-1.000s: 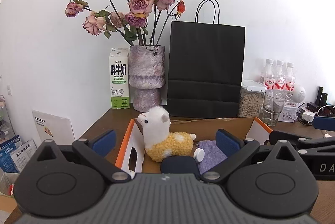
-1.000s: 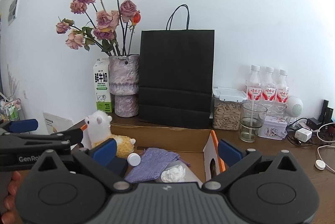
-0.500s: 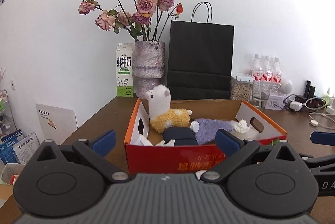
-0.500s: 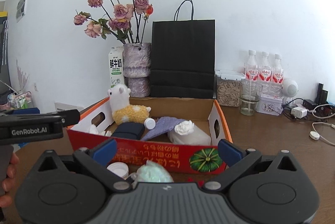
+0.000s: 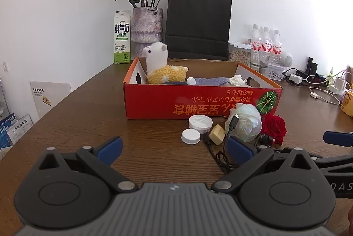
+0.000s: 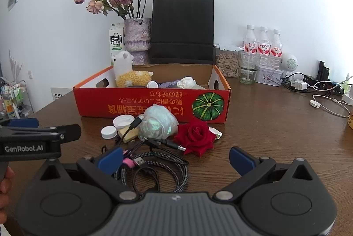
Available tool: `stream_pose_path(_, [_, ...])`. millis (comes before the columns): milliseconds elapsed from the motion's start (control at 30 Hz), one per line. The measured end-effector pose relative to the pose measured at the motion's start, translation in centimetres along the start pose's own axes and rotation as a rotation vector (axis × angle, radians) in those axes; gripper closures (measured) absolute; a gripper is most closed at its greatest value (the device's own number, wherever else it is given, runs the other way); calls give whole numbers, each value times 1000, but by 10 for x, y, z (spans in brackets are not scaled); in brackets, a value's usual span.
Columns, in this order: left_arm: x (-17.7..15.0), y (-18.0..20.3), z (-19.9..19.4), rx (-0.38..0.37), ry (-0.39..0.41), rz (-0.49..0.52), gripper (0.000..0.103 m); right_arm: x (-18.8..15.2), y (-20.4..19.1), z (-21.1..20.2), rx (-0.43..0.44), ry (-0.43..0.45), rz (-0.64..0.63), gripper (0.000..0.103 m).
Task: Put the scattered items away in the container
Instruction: 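Withdraw both tools from the box back over the cables and rose, then grasp the clear plastic bag with left tool while right tool grasps the red rose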
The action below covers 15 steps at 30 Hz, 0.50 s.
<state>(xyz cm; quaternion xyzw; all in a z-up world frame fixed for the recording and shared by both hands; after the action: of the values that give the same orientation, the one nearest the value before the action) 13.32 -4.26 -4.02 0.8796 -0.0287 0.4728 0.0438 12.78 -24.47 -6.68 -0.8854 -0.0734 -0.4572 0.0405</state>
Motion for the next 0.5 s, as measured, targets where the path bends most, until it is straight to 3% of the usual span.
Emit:
stream_pose_path(233, [-9,-3,8,27,-8,-13,0,-13,5,11,-42,-48,15,0])
stream_pose_path(500, [-15,-7,26,45,-56,-17,0,-19,8,17,-41,-34,16,0])
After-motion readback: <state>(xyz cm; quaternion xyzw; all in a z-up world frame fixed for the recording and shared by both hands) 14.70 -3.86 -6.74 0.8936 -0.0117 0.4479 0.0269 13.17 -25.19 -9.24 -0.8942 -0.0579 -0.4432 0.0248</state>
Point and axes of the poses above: each gripper's, at about its wrist camera, not at the fingertips, and z roughly the way its jaws point, y to its right, x to its top, the point moved 5 cm from there along z, roughly the way its jaws point, and after that the axes turned 7 degrees about -y, right-handed, at the moved point
